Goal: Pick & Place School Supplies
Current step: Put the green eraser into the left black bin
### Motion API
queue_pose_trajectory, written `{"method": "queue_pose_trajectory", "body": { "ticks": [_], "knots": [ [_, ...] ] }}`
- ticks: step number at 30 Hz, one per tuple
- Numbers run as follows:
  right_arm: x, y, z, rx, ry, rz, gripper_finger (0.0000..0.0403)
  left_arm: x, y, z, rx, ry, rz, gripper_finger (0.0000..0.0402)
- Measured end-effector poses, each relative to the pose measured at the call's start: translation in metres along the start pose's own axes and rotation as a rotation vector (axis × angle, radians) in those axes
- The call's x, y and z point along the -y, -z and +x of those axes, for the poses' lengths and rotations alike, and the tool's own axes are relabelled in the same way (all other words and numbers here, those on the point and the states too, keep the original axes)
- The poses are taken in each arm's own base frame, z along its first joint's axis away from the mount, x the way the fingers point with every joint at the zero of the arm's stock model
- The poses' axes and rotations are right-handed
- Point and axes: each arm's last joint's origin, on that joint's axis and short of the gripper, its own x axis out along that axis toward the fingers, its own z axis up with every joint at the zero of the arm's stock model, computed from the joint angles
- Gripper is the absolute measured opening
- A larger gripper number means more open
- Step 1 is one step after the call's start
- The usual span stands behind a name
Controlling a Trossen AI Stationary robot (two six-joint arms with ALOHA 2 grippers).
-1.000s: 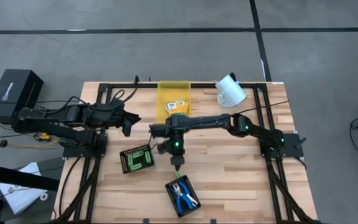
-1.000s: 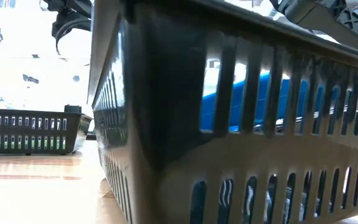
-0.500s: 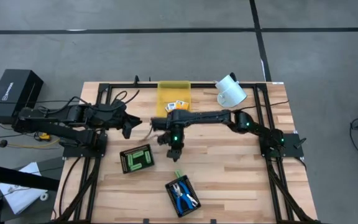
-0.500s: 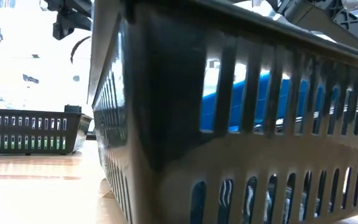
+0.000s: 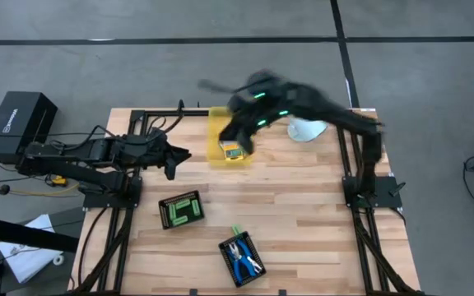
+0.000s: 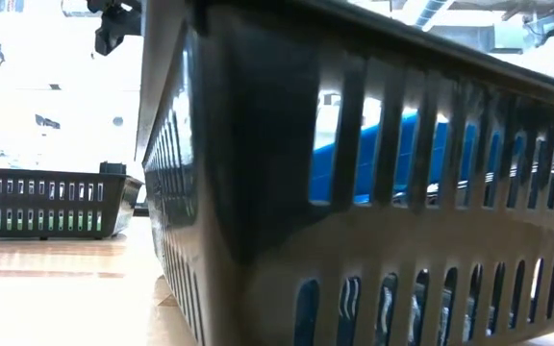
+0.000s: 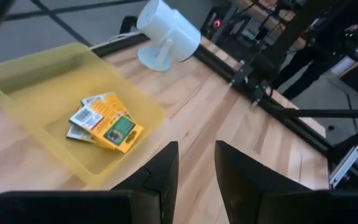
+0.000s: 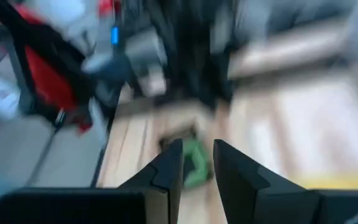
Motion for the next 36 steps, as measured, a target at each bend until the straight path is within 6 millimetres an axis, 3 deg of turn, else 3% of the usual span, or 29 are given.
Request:
{"method": "queue_pose_trajectory", "body": {
  "ticks": [4,8,11,15,21,25,31,34,36],
  "knots": [
    [-0.037,-0.018,-0.081,0.262,0.118,-0.167,0.0081,0.001,0.0,0.003,-0.003,-0.003,0.002,0.0098],
    [-0.061,-0.011,-0.14,0.353,0.293,-0.211,0.0081,0.003,0.001,0.008,-0.009,-0.007,0.003,0.0098],
    [-0.073,0.005,-0.165,0.311,0.439,-0.207,0.0081,0.006,0.0,0.013,0.006,0.004,-0.005,0.0098],
    [-0.082,0.029,-0.182,0.243,0.516,-0.19,0.0081,0.01,0.0,0.021,0.012,0.01,-0.012,0.0098],
    [-0.089,0.071,-0.201,0.405,0.46,-0.148,0.0081,0.015,0.003,0.035,-0.005,0.01,-0.063,0.0098],
    [-0.079,0.121,-0.2,0.529,0.5,-0.107,0.0081,0.017,0.006,0.043,-0.03,0.018,-0.06,0.0098],
    [-0.041,0.209,-0.157,0.622,0.526,0.072,0.0081,0.02,0.008,0.052,-0.034,0.014,-0.049,0.0098],
    [-0.028,0.233,-0.137,0.751,0.473,0.111,0.0081,0.024,0.007,0.057,-0.019,0.045,-0.058,0.0098],
    [-0.024,0.239,-0.131,0.835,0.445,0.123,0.0081,0.028,0.007,0.062,-0.047,0.116,-0.07,0.0098]
  ]
}}
